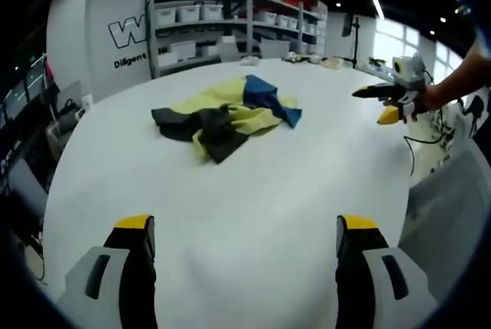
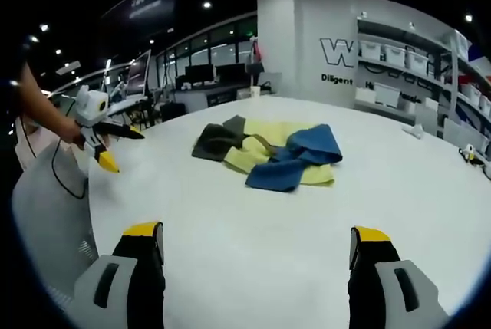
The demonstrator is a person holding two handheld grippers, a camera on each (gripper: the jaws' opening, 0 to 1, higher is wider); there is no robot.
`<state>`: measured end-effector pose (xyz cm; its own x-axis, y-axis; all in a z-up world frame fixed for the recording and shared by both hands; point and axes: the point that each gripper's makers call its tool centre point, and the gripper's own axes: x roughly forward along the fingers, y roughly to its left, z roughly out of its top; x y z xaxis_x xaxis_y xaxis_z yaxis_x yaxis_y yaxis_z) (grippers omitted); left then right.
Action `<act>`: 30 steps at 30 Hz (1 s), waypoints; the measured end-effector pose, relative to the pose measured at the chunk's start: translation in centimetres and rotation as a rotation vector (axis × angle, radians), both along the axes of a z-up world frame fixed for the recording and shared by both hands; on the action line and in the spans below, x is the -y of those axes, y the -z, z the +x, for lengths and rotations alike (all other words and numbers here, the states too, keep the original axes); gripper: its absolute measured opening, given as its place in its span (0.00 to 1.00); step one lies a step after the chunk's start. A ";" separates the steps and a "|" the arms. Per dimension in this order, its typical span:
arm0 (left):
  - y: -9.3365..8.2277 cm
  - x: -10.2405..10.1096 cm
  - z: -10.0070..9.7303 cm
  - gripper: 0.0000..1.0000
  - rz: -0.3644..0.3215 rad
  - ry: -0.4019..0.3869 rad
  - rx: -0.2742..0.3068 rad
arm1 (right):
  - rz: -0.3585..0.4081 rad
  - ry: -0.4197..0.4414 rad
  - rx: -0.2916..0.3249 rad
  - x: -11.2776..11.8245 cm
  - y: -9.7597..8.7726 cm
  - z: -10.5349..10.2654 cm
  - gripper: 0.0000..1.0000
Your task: Fold the garment on the visible template until the final outline fits inside the template.
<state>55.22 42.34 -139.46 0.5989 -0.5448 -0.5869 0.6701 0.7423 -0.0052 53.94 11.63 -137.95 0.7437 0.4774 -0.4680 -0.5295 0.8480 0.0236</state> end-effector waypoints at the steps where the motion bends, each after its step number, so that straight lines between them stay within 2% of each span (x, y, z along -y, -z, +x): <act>1: -0.1 0.1 0.0 0.94 -0.001 0.001 0.002 | 0.001 -0.001 0.005 0.0 -0.1 0.1 1.00; 6: -0.6 0.4 0.2 0.93 -0.013 0.002 0.017 | -0.002 -0.019 0.017 -0.5 -0.5 0.4 0.99; 18: -0.9 1.7 1.4 0.92 -0.007 0.023 0.012 | 0.018 -0.058 0.034 -1.8 -1.7 1.5 0.99; 30: -1.9 2.1 3.6 0.92 -0.019 0.010 0.013 | 0.030 -0.041 0.047 -1.5 -2.6 3.9 0.99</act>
<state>58.77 40.21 -137.60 0.6007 -0.5622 -0.5684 0.6779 0.7351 -0.0106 57.87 13.16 -135.31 0.7443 0.5211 -0.4176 -0.5646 0.8250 0.0232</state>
